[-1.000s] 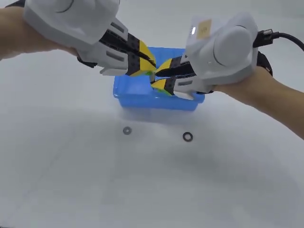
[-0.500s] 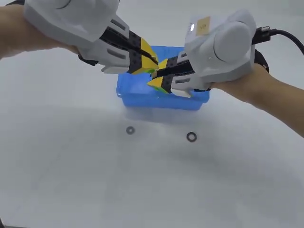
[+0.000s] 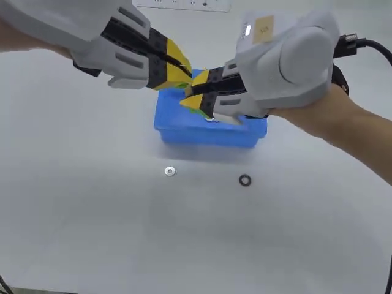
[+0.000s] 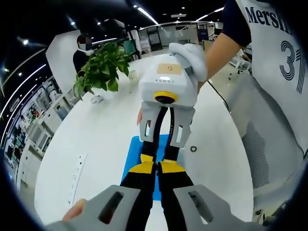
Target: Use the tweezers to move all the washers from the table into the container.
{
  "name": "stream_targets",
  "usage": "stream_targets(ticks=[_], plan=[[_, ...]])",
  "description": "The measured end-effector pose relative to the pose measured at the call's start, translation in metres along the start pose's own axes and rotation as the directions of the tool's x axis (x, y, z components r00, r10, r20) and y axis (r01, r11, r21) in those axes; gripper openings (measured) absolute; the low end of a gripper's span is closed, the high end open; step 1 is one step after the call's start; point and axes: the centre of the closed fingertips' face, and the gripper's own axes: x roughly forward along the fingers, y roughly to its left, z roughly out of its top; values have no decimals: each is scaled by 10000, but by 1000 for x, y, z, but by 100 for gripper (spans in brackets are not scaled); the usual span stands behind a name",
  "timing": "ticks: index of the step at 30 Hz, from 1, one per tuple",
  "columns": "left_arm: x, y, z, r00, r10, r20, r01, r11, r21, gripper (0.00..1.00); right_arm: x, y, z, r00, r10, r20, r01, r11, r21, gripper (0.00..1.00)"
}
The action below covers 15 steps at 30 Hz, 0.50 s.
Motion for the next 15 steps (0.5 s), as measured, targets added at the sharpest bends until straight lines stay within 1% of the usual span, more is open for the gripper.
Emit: stream_targets(ticks=[3,6,8,9,11,12,15], plan=[[-11,-6,1,10000,66,11,-66,10000,-43,6,0,9,11,10000,61,60,-60,9998,-172,10],[-22,-17,-1,9999,138,-73,-139,9998,-108,6,2,21,19,9998,209,58,-207,9992,-346,10],[-27,-24,-1,9998,173,-46,-174,9997,-173,6,3,29,23,9995,311,59,-308,9986,-430,10],[-28,-27,-2,9999,159,-32,-160,9996,-241,6,4,35,24,9992,411,-7,-410,9975,-572,10],[-32,-35,-7,9998,179,-107,-182,9993,-337,6,8,41,23,9982,571,-171,-583,9950,-811,10],[-33,-40,-9,9998,165,-138,-171,9991,-398,6,9,46,24,9978,640,-191,-654,9944,-831,10],[-37,-51,-13,9996,175,-210,-186,9984,-538,6,11,60,25,9961,867,-143,-876,9928,-814,10]])
